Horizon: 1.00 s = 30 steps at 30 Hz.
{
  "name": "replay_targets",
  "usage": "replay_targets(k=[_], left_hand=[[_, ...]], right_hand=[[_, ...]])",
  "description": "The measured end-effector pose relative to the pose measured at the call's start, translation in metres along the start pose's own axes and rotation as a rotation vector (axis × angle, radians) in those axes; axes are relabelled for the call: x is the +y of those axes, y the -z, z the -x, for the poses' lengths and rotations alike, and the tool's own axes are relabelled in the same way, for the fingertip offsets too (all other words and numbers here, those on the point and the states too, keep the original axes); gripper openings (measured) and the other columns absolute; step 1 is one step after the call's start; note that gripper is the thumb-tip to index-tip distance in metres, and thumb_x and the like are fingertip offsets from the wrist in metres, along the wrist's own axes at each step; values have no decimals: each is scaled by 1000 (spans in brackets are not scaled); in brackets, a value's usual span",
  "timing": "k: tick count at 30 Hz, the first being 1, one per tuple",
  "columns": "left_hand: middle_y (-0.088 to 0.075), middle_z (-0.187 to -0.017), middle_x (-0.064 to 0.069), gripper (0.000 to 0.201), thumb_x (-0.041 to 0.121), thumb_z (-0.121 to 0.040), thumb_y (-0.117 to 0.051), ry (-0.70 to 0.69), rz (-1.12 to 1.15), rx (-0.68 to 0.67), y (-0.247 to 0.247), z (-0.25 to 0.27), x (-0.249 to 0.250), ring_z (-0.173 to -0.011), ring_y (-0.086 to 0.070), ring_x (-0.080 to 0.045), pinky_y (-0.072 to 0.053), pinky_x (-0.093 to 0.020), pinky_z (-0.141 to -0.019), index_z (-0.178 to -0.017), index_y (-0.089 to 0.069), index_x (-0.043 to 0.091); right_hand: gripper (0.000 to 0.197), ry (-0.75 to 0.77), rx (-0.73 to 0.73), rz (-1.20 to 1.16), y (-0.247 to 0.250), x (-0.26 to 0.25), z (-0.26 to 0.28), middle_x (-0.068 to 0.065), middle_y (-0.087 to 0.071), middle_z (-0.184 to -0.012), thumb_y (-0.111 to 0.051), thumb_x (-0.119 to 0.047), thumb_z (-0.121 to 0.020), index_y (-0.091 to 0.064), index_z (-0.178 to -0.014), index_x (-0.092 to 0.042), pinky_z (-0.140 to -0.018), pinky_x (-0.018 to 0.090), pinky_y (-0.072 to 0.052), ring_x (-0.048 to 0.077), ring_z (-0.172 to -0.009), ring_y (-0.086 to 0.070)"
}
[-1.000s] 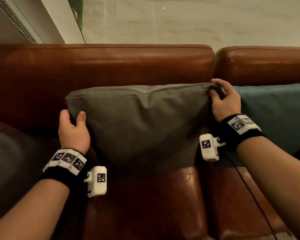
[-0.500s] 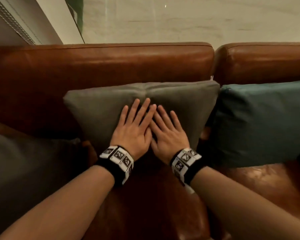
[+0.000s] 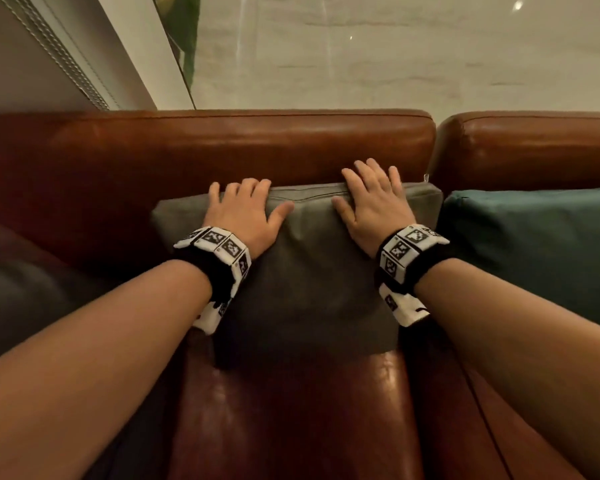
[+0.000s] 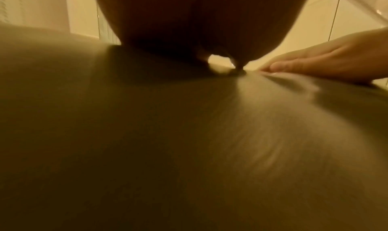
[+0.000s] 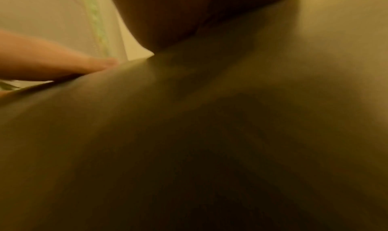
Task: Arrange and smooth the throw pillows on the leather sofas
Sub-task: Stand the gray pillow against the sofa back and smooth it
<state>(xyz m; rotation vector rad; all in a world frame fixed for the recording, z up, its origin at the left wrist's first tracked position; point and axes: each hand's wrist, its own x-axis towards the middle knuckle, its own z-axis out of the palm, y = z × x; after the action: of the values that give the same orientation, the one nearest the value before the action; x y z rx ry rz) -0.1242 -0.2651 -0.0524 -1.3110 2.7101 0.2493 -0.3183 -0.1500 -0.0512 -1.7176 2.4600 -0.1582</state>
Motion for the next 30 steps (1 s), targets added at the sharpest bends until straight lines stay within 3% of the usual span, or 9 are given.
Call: replay_targets(k=[2, 6, 8, 10, 13, 17, 23, 26, 30], left_hand=[[-38, -151, 3, 66, 69, -92, -29, -58, 75, -86, 3, -13, 13, -136, -37, -29, -20, -53, -114, -149, -30, 35], [-42, -147, 10, 56, 65, -93, -39, -116, 145, -84, 7, -8, 11, -136, -37, -22, -19, -54, -112, -143, -37, 40], [-54, -132, 10, 45, 62, -93, -42, -140, 170, -50, 6, -2, 7, -128, -43, -20, -22, -51, -108, -132, -46, 41], [-61, -103, 12, 27, 59, -91, -50, -75, 283, -1, 8, -3, 8, -114, -50, -19, -25, -45, -98, -109, -54, 39], [-59, -80, 13, 21, 53, -88, -58, 30, 396, 33, 8, -9, 11, -98, -55, -19, -25, -41, -89, -88, -55, 32], [-55, -70, 11, 19, 47, -93, -53, -21, 391, 89, 2, -6, 17, -90, -57, -21, -28, -40, -90, -84, -53, 30], [-59, -87, 8, 7, 35, -96, -51, -60, 327, 8, 10, -11, 22, -99, -58, -26, -28, -44, -93, -92, -49, 29], [-64, -90, 5, 14, 43, -96, -51, -113, 337, 6, 11, -10, 10, -99, -59, -26, -31, -42, -91, -93, -53, 29], [-65, -104, -3, 35, 59, -95, -42, -111, 121, -14, 17, 1, -40, -110, -53, -28, -31, -41, -97, -110, -58, 32]], right_hand=[[56, 74, -90, 3, -1, -13, -14, 4, -39, -154, -33, -50, -102, -36, -148, -19, -120, 44, -8, 22, -145, -28], [38, 89, -37, 23, 5, -14, -16, 6, -67, -115, -40, -46, -101, -64, -114, -18, -98, 40, -33, 28, -113, -58], [35, 99, 7, -35, 5, -11, -12, 8, -69, -104, -42, -42, -101, -65, -102, -16, -88, 42, -38, 31, -103, -61], [32, 93, 74, -157, 7, -10, -8, 8, -70, -94, -47, -39, -100, -67, -94, -15, -81, 42, -44, 32, -94, -63], [26, 51, 131, -302, 14, -14, -3, 3, -72, -94, -54, -38, -97, -72, -99, -19, -81, 35, -47, 24, -92, -64], [26, 66, -21, -339, 27, -29, -11, -3, -72, -110, -61, -38, -93, -69, -115, -27, -94, 37, -50, 18, -105, -63], [12, -12, 79, -436, 12, -40, -12, 0, -73, -93, -69, -20, -87, -75, -97, -23, -84, 34, -52, 20, -92, -65], [18, 90, 47, -327, 12, -25, -10, 3, -71, -98, -62, -33, -92, -73, -103, -24, -86, 36, -47, 23, -97, -60], [53, 74, -59, -81, 17, 32, 2, 0, -68, -121, -34, -61, -92, -63, -123, -30, -98, 42, -42, 27, -113, -59]])
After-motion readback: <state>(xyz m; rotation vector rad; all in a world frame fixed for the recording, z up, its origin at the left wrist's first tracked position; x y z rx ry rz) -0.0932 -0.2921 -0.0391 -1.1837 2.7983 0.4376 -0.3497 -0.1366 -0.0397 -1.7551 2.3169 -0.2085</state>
